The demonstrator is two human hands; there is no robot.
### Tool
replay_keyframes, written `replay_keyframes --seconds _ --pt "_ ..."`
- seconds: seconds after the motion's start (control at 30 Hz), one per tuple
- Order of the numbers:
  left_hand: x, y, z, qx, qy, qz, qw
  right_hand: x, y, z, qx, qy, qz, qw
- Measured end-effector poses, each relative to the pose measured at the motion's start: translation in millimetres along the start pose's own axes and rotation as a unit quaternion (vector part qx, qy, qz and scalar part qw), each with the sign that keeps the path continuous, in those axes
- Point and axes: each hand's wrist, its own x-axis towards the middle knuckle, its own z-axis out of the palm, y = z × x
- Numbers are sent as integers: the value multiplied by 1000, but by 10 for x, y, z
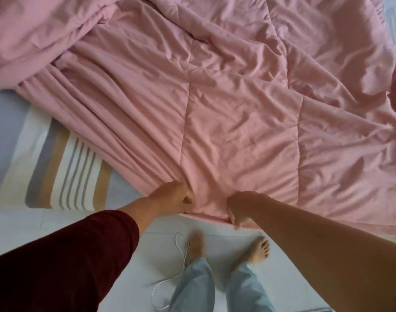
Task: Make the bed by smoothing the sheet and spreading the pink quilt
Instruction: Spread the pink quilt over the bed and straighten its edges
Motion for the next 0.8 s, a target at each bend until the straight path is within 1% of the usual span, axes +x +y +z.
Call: replay_keyframes --seconds 0.03,0.07,0.1,0.13,0.17,0.2,0.27,0.33,0.37,0.4,0.5,0.53,0.57,0.63,0.67,0.7,0.8 --pt "-67 -63 -9 -6 89 -9 996 8 -57 -66 19 0 -9 1000" --pt "-127 -132 -27 -4 186 -30 982 19 -129 -145 47 12 -21 999" --pt "-179 -211 -60 -7 276 -61 959 40 -213 -238 71 38 -37 996" --pt "-229 -312 -104 -18 345 -101 933 65 -318 -344 81 78 -57 992" --pt "-269 -431 -153 -40 391 -146 908 102 -428 -444 87 121 -76 986" --pt "-295 -570 -208 -69 419 -186 886 148 -547 -541 106 156 -97 977" --pt "-326 -828 -301 -116 437 -254 855 243 -785 -704 151 198 -132 959" --pt "-336 -1038 -390 -153 443 -323 822 372 -1037 -854 161 227 -141 950" --pt "-348 -1091 -449 -173 452 -355 800 461 -1156 -923 157 239 -141 948" --pt "-349 -1138 -504 -206 460 -383 774 522 -1255 -980 146 247 -139 948" --pt "-296 -1400 -668 -343 479 -459 665 673 -1492 -1092 74 256 -132 955" --pt "-273 -1496 -716 -395 483 -463 629 697 -1548 -1115 53 255 -122 958" --pt "-256 -1567 -766 -461 486 -446 593 715 -1592 -1124 38 259 -110 959" --pt "-215 -1645 -839 -585 493 -382 518 754 -1685 -1131 18 280 -91 956" --pt "-199 -1646 -886 -626 493 -355 490 772 -1721 -1136 11 290 -84 953" --pt "-193 -1633 -923 -647 491 -340 475 794 -1750 -1138 6 290 -79 954" --pt "-170 -1696 -980 -648 507 -336 458 817 -1762 -1183 9 249 -89 964"
